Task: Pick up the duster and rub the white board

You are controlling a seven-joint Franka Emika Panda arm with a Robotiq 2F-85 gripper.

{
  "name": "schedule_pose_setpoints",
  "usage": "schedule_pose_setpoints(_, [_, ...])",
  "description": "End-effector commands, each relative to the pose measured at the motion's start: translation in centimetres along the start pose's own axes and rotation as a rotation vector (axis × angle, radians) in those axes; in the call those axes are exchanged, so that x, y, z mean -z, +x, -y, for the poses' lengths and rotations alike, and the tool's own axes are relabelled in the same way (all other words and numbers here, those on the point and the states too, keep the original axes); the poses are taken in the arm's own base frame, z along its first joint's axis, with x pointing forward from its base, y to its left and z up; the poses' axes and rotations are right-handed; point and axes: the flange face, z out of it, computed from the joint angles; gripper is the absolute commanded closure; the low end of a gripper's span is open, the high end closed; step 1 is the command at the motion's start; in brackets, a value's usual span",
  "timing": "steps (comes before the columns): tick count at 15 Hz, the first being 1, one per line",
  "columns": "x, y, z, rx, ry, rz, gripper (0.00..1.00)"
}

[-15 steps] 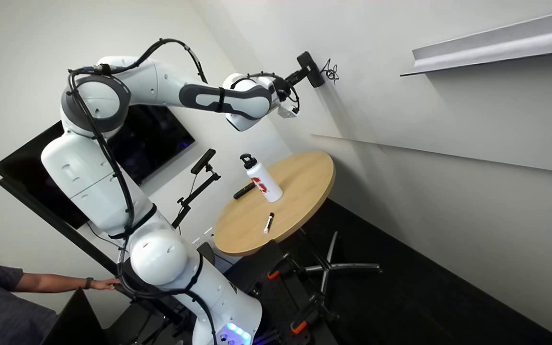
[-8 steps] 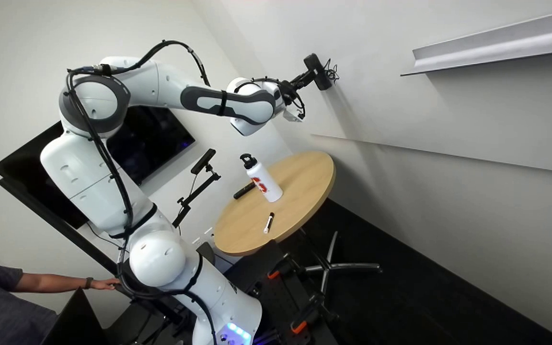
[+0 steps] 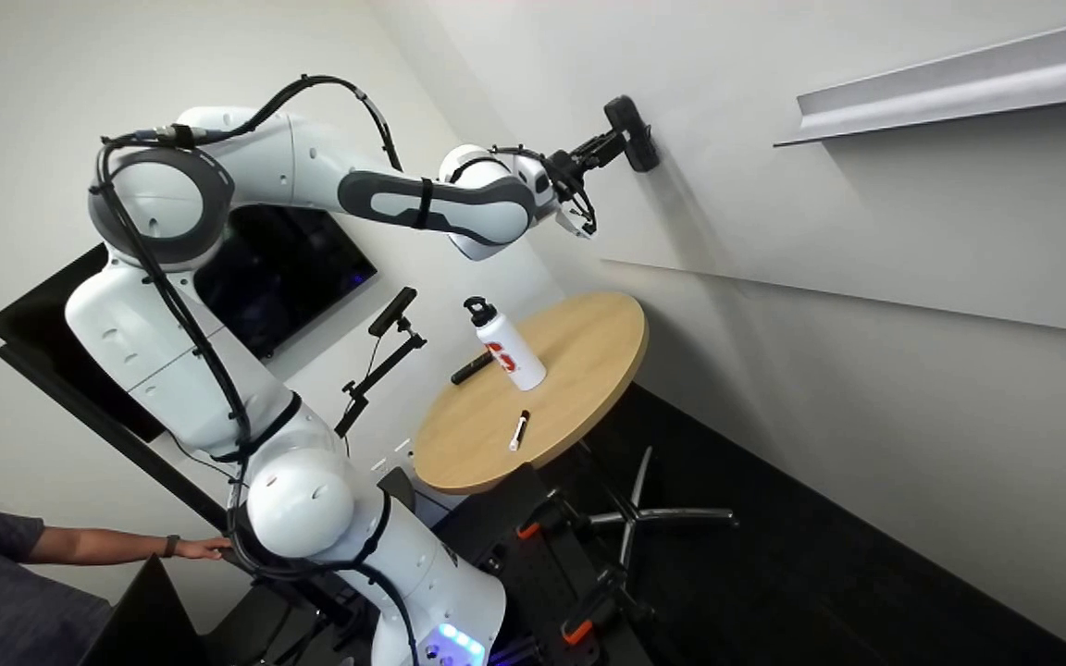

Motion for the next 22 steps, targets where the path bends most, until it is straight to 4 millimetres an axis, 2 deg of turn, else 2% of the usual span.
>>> schedule_pose_setpoints(1, [-3.0,1.9,-4.7,-0.036,-0.129,-0.048,0.70])
schedule_pose_setpoints(7, [-3.5,2.5,-9.4,-0.061,-0.229,-0.043,0.70])
schedule_pose_setpoints(9, [-3.8,2.6,-9.8,-0.064,-0.226,-0.031,0.70])
schedule_pose_setpoints(14, [-3.4,2.7,-6.7,-0.057,-0.094,0.053,0.70])
schedule_pose_setpoints(17, [-2.5,3.3,-4.3,-0.076,-0.005,0.124,0.70])
schedule_pose_setpoints(22, [-0.2,3.4,2.7,-0.061,0.195,0.213,0.70])
